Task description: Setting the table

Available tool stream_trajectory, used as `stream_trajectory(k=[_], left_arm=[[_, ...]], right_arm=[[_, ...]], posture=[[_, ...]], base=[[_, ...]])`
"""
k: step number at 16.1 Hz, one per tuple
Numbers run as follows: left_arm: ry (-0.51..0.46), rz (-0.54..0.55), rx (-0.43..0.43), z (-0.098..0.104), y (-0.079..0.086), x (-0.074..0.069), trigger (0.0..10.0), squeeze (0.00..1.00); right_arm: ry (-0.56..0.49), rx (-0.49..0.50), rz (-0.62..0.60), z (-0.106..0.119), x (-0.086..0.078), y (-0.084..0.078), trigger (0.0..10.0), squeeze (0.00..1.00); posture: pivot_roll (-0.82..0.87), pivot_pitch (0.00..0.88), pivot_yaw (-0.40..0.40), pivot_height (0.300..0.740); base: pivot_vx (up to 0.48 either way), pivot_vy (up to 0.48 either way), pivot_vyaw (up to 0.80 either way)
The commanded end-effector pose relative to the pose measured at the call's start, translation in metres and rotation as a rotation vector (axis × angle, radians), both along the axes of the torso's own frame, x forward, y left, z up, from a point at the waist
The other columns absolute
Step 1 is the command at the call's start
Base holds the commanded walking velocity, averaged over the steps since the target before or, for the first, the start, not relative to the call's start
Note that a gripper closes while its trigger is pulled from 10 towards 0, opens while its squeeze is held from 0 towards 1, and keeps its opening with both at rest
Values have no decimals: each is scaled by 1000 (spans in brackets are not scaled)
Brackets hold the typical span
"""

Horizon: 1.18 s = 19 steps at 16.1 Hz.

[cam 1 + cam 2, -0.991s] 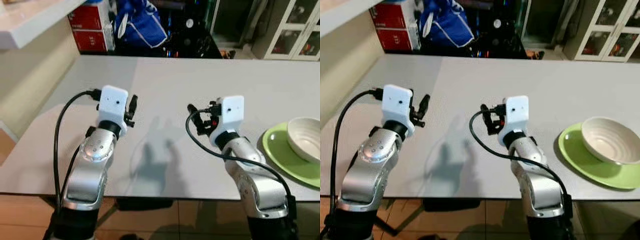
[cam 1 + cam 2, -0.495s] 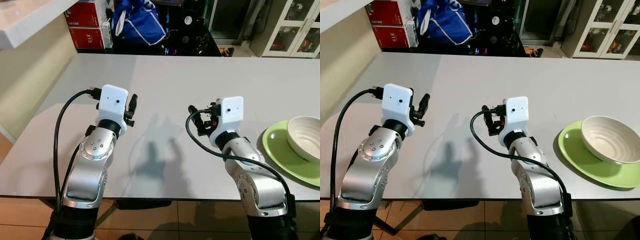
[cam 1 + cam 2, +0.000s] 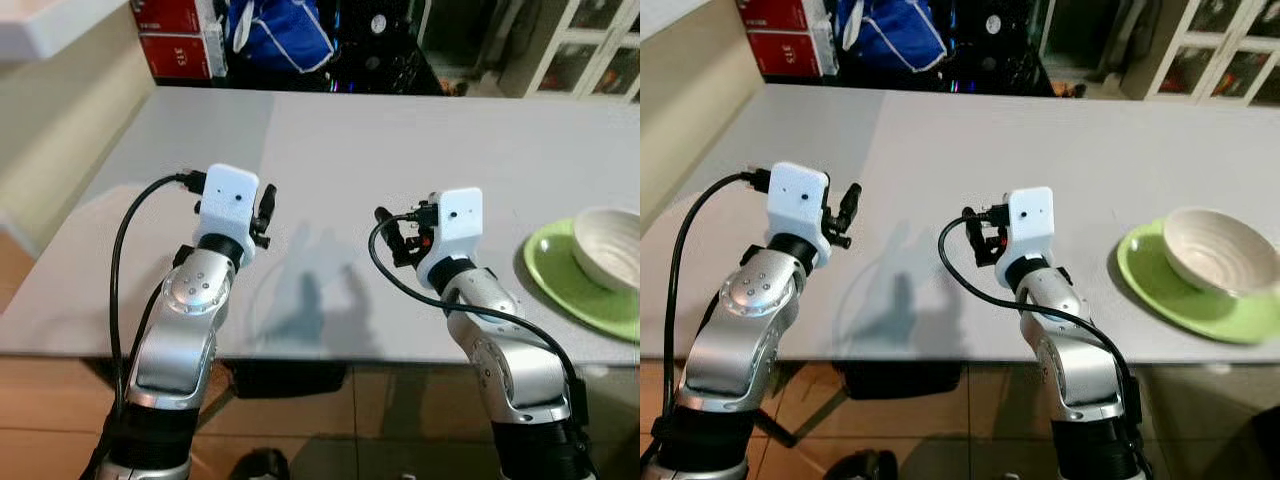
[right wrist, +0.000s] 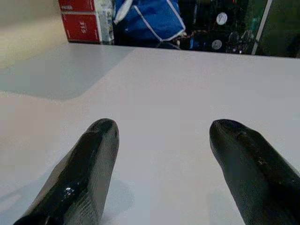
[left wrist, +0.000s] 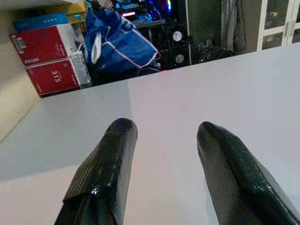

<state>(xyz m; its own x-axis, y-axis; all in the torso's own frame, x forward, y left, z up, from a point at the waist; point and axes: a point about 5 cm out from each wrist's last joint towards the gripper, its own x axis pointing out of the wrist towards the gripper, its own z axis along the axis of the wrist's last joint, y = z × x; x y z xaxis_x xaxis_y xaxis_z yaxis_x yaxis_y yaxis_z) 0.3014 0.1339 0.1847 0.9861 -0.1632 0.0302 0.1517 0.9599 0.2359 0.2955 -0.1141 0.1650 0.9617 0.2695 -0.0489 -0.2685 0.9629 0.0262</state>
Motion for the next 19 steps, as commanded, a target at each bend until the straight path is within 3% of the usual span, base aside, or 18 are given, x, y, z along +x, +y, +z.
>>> stream_trajectory(k=[1, 3, 13, 19], left_arm=[[-13, 7, 11, 2, 0, 1, 10000, 0], [-32, 25, 24, 6, 3, 6, 10000, 0], [-16, 62, 19, 1, 7, 5, 10000, 0], [-3, 65, 19, -1, 7, 3, 10000, 0]], right_arm=[[-7, -1, -10, 1, 1, -1, 10000, 0], [-15, -7, 13, 3, 5, 4, 10000, 0], [-8, -13, 23, 0, 6, 6, 10000, 0], [7, -13, 26, -3, 4, 5, 10000, 0]], posture=[[14, 0, -2, 740], [19, 0, -10, 740], [12, 0, -16, 740], [8, 0, -25, 740]], base=[[-244, 0, 0], [0, 0, 0], [0, 0, 0], [0, 341, 0]])
